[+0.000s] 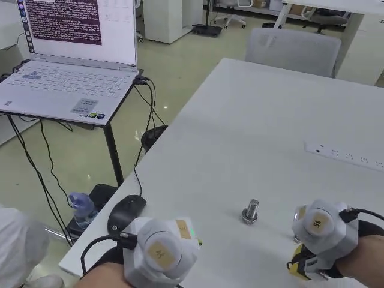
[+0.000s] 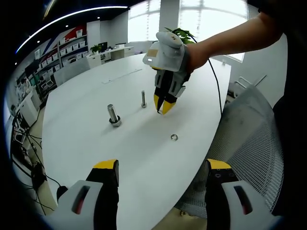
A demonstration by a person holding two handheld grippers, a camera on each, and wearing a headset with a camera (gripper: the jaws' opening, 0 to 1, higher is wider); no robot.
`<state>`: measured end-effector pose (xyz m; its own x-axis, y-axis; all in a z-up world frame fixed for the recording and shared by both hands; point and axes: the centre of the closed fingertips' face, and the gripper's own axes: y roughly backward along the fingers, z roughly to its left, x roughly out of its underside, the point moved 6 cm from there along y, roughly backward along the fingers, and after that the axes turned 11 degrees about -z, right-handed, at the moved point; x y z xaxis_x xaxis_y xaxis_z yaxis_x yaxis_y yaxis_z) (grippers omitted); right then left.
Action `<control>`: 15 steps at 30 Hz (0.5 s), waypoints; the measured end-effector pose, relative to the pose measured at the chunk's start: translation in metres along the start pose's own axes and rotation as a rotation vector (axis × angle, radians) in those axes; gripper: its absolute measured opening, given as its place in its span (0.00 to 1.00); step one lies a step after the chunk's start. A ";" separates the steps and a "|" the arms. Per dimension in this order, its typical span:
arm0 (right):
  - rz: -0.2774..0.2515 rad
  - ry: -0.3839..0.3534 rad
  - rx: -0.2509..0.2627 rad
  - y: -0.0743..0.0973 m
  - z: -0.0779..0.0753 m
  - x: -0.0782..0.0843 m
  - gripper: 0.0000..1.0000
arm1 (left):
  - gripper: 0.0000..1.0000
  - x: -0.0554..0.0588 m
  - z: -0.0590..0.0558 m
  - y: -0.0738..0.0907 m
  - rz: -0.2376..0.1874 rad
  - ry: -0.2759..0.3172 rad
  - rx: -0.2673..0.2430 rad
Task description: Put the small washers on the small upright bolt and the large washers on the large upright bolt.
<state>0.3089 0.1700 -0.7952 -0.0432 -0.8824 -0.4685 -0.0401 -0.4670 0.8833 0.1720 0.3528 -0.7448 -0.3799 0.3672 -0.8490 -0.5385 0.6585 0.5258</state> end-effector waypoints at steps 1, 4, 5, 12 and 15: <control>-0.002 -0.007 0.004 0.003 -0.002 0.002 0.12 | 0.73 -0.001 0.000 -0.001 -0.003 -0.004 0.000; -0.003 -0.030 0.029 0.014 -0.013 0.009 0.12 | 0.77 -0.001 0.004 -0.003 -0.002 -0.007 -0.006; -0.003 -0.035 0.033 0.016 -0.014 0.010 0.12 | 0.77 -0.001 0.004 -0.003 -0.002 -0.007 -0.007; -0.011 -0.057 0.062 0.030 -0.030 0.013 0.12 | 0.79 0.005 0.011 -0.006 -0.003 0.014 -0.013; -0.015 -0.060 0.060 0.033 -0.034 0.012 0.12 | 0.82 0.004 0.013 -0.007 -0.010 0.009 -0.017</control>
<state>0.3406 0.1425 -0.7714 -0.1014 -0.8694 -0.4835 -0.1004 -0.4746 0.8745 0.1842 0.3585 -0.7520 -0.3811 0.3551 -0.8536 -0.5549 0.6506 0.5184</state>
